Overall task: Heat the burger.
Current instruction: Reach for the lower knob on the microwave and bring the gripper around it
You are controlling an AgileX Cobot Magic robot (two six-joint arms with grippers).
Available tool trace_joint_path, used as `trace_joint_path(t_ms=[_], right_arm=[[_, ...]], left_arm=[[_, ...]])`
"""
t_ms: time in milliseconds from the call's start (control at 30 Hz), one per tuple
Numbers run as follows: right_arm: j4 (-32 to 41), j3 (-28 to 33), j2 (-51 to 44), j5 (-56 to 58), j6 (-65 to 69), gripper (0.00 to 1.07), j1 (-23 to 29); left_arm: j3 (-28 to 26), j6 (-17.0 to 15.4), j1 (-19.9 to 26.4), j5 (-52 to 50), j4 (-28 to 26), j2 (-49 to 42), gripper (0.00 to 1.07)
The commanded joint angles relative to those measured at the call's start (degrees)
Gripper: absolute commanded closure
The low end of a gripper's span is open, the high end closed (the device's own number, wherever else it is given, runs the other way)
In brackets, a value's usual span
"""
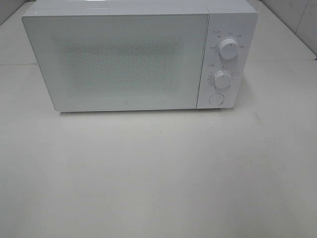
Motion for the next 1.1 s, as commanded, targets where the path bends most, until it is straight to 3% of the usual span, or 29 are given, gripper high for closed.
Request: trace_joint_path(t_ms=[33, 567, 1100], right_arm=[[-1.26, -0.29, 2.41, -3.95, -0.74, 0.31, 0.06], [-2.41, 0.06, 21.83, -28.59, 2.75, 0.31, 0.06], [-2.23, 6.25, 40.45, -59.42, 2.69, 0.31, 0.06]], left_arm=[[0.17, 0.00, 0.17, -0.57, -0.23, -1.43, 0.17], [0.17, 0.00, 0.17, -0.57, -0.23, -1.43, 0.17], [0.17, 0.00, 0.17, -0.57, -0.23, -1.43, 0.17]])
